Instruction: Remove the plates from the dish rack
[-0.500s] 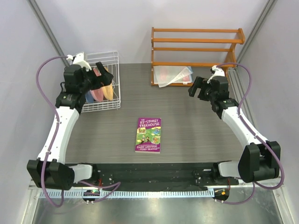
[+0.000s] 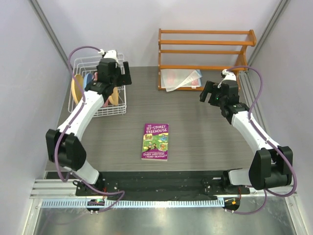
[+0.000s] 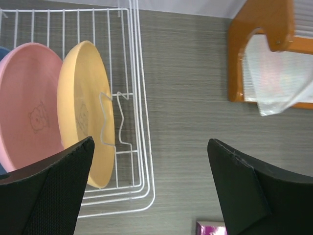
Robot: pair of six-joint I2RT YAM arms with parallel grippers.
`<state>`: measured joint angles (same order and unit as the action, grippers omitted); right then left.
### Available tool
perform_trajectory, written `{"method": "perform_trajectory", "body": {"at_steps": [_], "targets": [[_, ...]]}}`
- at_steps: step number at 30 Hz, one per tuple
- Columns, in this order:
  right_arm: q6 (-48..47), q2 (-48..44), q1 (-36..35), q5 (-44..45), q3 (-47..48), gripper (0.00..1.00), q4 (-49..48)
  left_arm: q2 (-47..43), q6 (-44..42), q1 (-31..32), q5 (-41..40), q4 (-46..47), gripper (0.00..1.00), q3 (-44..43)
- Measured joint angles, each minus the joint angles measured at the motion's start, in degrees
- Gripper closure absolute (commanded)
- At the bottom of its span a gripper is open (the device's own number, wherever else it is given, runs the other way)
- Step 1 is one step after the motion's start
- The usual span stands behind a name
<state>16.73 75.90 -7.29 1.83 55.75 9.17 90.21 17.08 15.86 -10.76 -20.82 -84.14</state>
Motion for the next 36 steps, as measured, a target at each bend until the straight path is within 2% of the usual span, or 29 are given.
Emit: {"method": "perform_trajectory", "body": {"at_steps": [9,13,15,18,20,22,25,27,30,36], "targets": [[0.0,0.0,0.0,0.1,0.0,0.05,0.0,5.7,-2.5,2.4,-17.8,-0.6,0.10,-2.3],[0.0,0.3,0.0,0.2,0.0,0.07,-0.1,5.7,-2.8,2.5,-22.5,-0.2,0.18,-2.3],[0.0,0.9,0.0,0.2,0.0,0.07,-0.1,5.9,-2.9,2.5,-24.5,-0.2,0.18,-2.3],[0.1,1.7,0.0,0.2,0.0,0.07,-0.1,6.9,-2.8,2.5,-26.6,-0.2,0.25,-2.3],[0.1,1.9,0.0,0.2,0.0,0.07,-0.1,8.2,-2.8,2.5,-27.8,-0.2,0.36,-2.3],[0.1,2.0,0.0,0.2,0.0,0.07,-0.1,9.8,-2.7,2.5,-28.8,-0.2,0.40,-2.3],[0.0,2.1,0.0,0.2,0.0,0.07,-0.1,11.8,-2.6,2.5,-30.4,-0.3,0.53,-2.3],[0.0,2.2,0.0,0.2,-0.1,0.07,-0.1,12.3,-2.4,2.5,-31.6,-0.5,0.54,-2.3],[0.0,2.3,0.0,0.2,-0.1,0.07,-0.1,12.4,-2.3,2.5,-33.2,-0.4,0.65,-2.3],[0.0,3.7,0.0,0.2,-0.1,0.07,-0.1,12.4,-2.3,2.5,-35.5,-0.6,1.00,-2.3]]}}
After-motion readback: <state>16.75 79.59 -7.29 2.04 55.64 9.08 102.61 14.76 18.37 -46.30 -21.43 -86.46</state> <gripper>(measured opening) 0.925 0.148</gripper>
